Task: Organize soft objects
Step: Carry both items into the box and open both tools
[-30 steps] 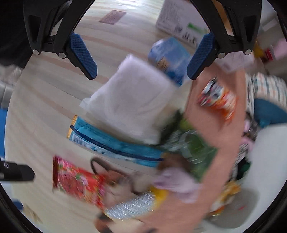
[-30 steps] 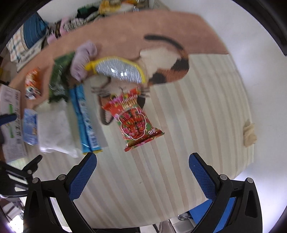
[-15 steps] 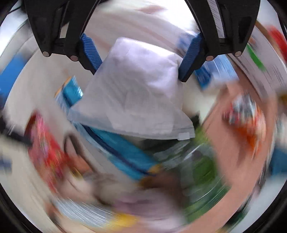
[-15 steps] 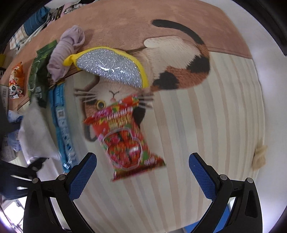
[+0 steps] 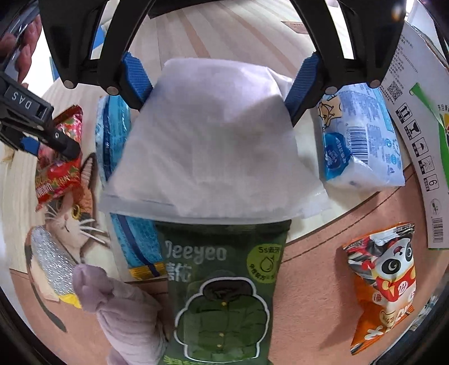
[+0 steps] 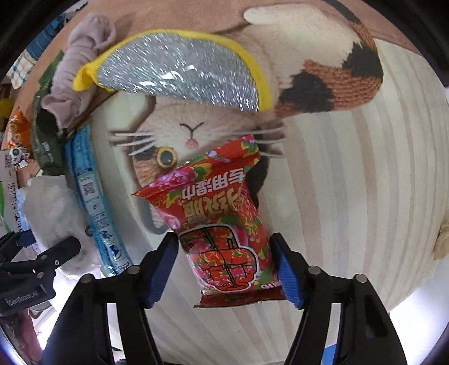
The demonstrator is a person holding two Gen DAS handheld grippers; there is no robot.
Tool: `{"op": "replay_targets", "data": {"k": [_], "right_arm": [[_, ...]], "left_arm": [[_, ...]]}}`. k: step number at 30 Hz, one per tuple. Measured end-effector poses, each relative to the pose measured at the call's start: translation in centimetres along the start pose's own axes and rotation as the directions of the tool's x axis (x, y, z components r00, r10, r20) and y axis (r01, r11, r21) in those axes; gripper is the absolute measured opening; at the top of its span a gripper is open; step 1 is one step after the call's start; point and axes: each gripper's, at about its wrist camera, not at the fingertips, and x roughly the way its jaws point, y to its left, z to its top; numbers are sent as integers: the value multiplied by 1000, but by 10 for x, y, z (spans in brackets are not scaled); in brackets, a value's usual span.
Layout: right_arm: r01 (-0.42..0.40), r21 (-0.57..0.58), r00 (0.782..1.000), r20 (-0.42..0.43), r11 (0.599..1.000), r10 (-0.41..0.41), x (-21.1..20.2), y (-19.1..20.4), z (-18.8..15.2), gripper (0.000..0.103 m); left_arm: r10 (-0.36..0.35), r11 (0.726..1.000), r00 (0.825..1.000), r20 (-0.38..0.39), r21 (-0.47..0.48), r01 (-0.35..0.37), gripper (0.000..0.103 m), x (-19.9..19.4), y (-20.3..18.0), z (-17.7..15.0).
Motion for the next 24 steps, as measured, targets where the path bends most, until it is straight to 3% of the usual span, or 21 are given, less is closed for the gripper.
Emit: {"op": "replay_targets", "data": {"k": [3,5,9,13,17,21,24], "right_arm": [[28,-6,999,20,1000,-27,7,0,-5,65],[23,7,999,38,1000,-23,8,3,-7,52],[7,25,998,69,1000,-9,-1,9,-22,48],[-62,8,992,114,998,61,-30,17,-47,48],[-128,-56,977,164,990,136,-68,49,-73,48],[-194,-140,953,207,971,220,-123,104,-93,48],[-247,-214,929,224,945,293,-151,157,-112,48]], "left_arm": [[-8,1000,1000,29,-14,8,77,-8,1,-4],[-5,1000,999,50,-7,5,72,-3,0,-19],[17,1000,993,119,-19,-15,69,-28,2,-42],[-40,997,981,191,-53,51,69,-66,16,-73],[-94,987,953,286,-97,127,69,-116,44,-110],[-124,969,919,374,-153,194,69,-164,95,-144],[-129,954,902,411,-196,226,69,-182,132,-152]]}}
